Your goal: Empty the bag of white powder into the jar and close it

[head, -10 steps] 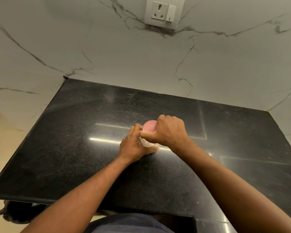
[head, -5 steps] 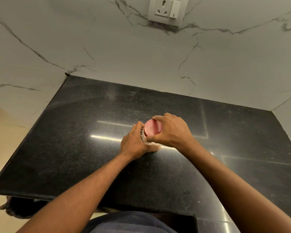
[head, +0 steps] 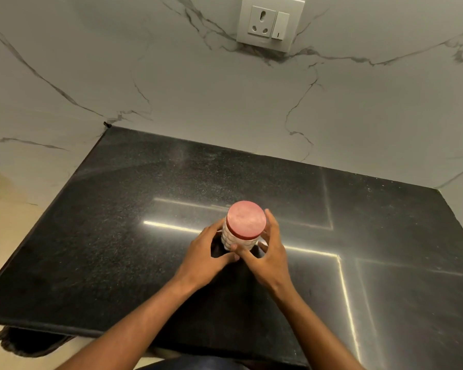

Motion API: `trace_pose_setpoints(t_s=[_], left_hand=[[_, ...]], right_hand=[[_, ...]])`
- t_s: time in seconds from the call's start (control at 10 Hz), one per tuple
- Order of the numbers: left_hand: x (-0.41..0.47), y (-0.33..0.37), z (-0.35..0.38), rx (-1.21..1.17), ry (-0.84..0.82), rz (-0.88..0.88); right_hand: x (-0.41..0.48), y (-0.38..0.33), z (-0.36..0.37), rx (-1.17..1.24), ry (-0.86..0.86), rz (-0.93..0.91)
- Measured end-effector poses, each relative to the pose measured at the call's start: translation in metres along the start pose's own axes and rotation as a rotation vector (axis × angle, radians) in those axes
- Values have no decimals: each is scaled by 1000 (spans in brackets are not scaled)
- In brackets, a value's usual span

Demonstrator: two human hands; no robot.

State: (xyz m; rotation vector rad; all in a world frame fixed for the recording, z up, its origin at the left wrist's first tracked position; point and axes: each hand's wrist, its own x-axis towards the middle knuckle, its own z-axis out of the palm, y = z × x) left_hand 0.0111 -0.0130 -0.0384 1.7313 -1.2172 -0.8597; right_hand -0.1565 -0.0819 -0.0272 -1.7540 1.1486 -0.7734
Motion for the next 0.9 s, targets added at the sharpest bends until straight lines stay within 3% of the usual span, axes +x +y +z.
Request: trace_pose_setpoints(t_s=[0.4,0.7,0.9], left_hand=[[88,18,-81,14,17,-5],[159,9,-117,64,-112,-55],[166,-2,-112,41,-94,-48]], right_hand=[[103,-45,35,-20,11,-123],[166,-48,62,-109,-6,-29],[169,-44,69,-153,-7,-34]])
